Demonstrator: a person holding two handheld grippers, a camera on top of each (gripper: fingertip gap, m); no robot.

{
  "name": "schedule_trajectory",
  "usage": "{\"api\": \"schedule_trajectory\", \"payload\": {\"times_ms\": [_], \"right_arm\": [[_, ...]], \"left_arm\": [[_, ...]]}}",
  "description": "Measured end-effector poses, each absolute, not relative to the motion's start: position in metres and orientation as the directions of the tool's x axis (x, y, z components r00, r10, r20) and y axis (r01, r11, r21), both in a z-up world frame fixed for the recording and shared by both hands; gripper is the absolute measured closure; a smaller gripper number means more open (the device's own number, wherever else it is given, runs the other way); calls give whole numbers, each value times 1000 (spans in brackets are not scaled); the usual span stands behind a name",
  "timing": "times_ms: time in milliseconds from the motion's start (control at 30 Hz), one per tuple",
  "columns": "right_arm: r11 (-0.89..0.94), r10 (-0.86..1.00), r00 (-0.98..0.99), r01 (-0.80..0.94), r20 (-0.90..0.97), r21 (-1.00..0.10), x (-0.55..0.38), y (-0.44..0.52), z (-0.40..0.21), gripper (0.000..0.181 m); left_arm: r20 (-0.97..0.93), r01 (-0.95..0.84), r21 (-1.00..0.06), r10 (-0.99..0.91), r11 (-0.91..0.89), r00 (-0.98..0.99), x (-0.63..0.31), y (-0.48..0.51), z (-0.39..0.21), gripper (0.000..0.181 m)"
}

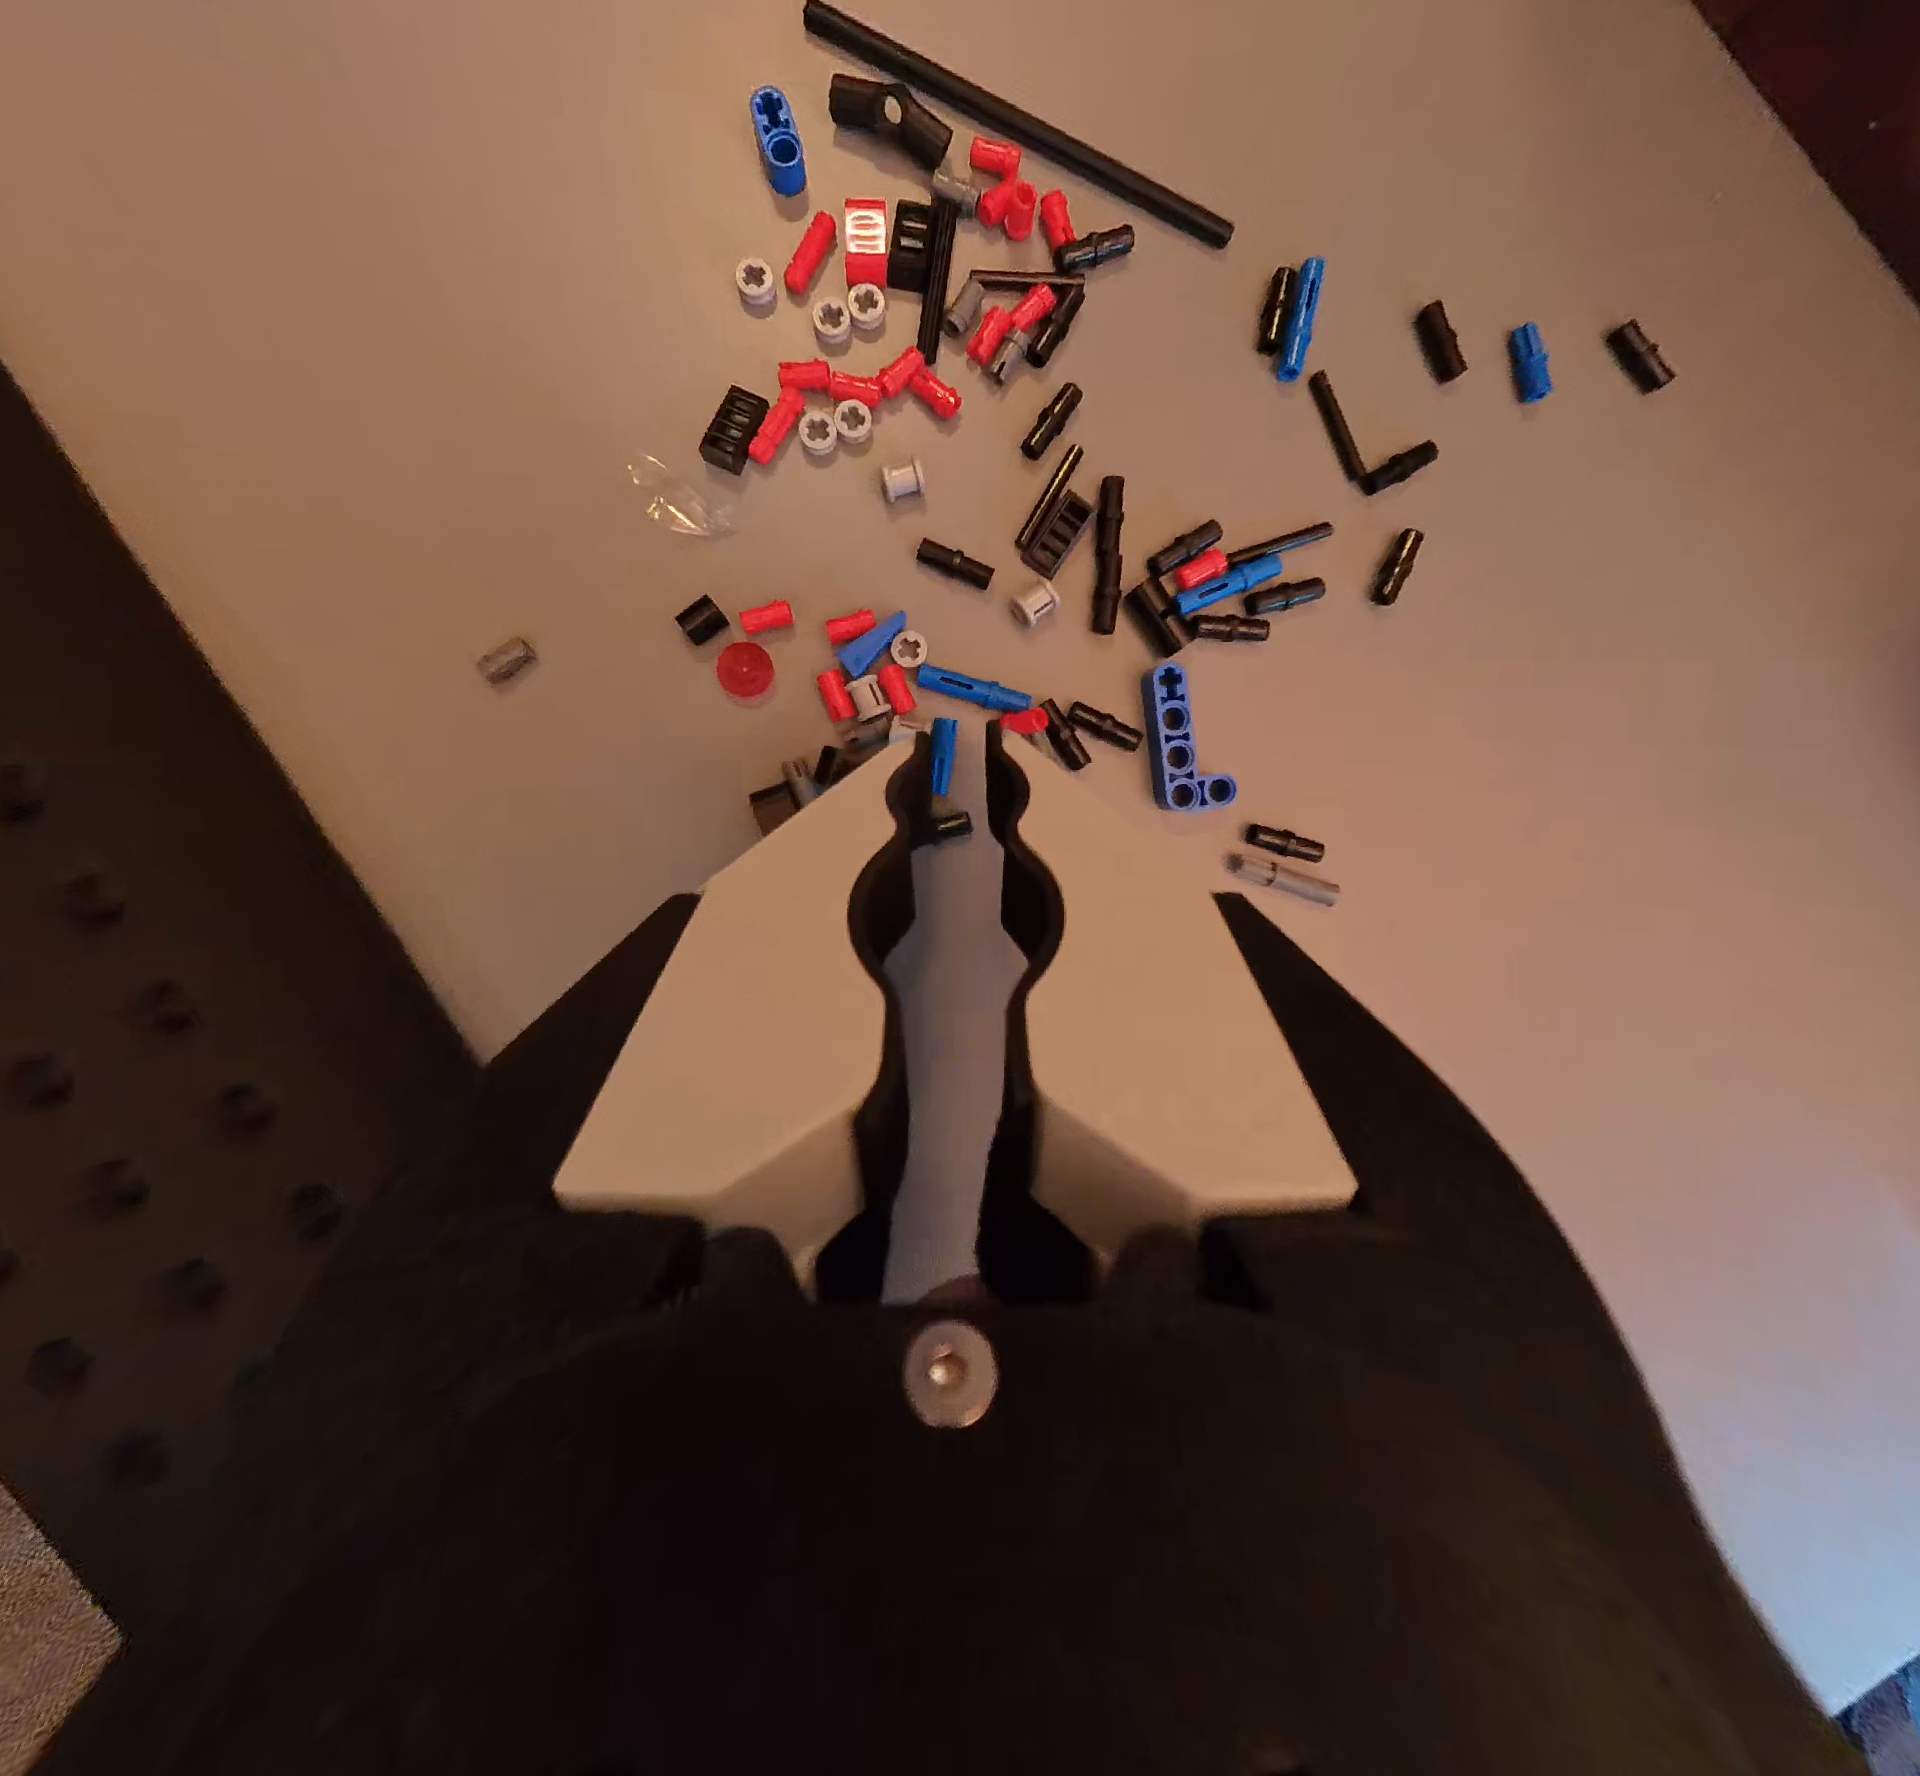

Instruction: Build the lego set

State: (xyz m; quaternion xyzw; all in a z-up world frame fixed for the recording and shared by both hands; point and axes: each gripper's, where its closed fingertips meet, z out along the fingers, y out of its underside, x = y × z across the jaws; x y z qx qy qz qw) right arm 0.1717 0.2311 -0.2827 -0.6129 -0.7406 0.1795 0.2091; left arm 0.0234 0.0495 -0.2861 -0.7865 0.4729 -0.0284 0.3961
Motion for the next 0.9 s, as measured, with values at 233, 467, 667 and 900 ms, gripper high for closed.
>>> {"api": "schedule_trajectory", "payload": {"times_ms": [233, 467, 667, 900], "right_arm": [[237, 971, -203, 836, 123, -495, 164, 236, -284, 172], [310, 951, -269, 842, 156, -442, 159, 242, -289, 169], [276, 958, -200, 837, 206, -473, 150, 263, -278, 172], [235, 965, -147, 856, 219, -460, 140, 281, -280, 170]], "left_arm": [[-335, -726, -647, -768, -233, 546, 24, 49, -286, 124], [-336, -726, -647, -769, -232, 545, 24, 48, -286, 124], [-335, -726, -648, -769, -232, 544, 25, 48, -286, 125], [-335, -726, -648, -771, -228, 542, 26, 46, -286, 125]]}}
